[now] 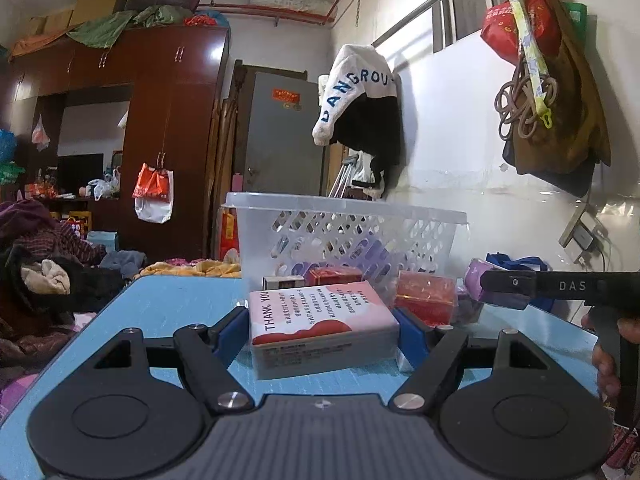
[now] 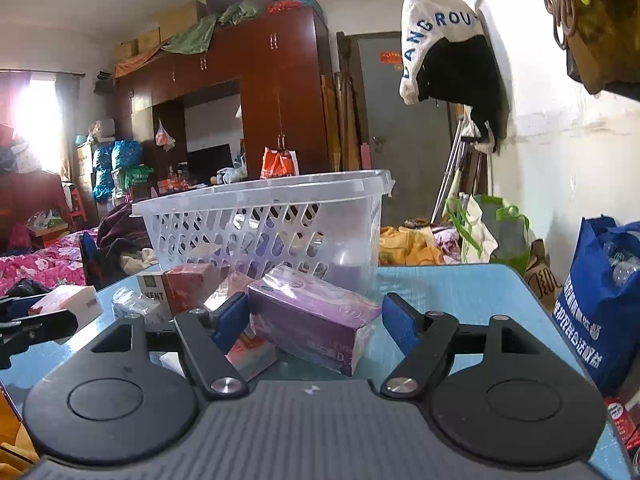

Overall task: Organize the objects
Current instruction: 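Carry both boxes over the white basket and open both grippers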

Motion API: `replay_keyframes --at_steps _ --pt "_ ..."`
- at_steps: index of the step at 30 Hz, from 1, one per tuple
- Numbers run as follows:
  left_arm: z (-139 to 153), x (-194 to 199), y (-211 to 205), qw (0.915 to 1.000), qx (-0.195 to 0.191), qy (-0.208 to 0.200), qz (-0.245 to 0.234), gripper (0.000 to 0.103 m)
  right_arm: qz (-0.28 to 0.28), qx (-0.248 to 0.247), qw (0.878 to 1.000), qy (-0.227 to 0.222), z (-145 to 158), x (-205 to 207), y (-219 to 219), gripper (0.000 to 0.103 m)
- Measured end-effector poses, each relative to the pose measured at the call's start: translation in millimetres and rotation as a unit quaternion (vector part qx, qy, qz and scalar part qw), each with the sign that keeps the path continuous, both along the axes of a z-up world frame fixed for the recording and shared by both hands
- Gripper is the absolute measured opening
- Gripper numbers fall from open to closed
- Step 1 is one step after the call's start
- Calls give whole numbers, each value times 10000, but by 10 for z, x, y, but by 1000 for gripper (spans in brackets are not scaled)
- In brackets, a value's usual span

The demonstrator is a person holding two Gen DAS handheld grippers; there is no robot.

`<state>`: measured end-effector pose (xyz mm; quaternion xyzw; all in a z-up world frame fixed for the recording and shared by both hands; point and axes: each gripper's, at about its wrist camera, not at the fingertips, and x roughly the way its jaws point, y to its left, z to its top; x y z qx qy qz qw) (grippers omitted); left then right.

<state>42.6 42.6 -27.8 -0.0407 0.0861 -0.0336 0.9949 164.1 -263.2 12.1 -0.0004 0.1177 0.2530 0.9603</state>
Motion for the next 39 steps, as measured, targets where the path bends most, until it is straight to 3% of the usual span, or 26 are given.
replay_keyframes --at_steps 6,9,14,19,23,27,29,33,35,37,39 --pt "48 -65 92 9997 -46 -243 -1 80 61 136 9992 -374 24 -119 -42 76" --pt "115 -86 145 9993 -99 -355 -25 80 401 381 9979 -326 77 -187 -94 76" --pt "516 68 128 9979 -118 -592 -231 80 405 312 9949 -871 488 -195 62 76" --pt "1159 694 108 9978 -216 -427 -460 80 453 -201 9933 -1041 990 325 470 76" --pt "1461 1450 120 9990 -203 256 -313 80 397 -599 9954 -626 1165 931 830 75" --pt "1405 1980 184 9957 -296 878 -101 80 261 -976 9945 -266 1053 1299 1011 75" --pt "1312 2082 196 9945 -252 1014 -53 80 308 -937 9950 -153 987 1363 1003 75" --pt "1167 2210 224 9931 -123 1148 183 84 400 -936 9941 -367 886 1355 974 78" --pt "1121 2282 270 9907 -234 1329 184 91 275 -904 9947 -407 871 1286 948 103" --pt "1089 2253 321 9901 -318 1354 181 91 230 -659 9967 -413 891 1185 835 103" --pt "1087 2105 331 9933 -246 1128 95 91 396 -352 9984 -216 874 1077 700 103"
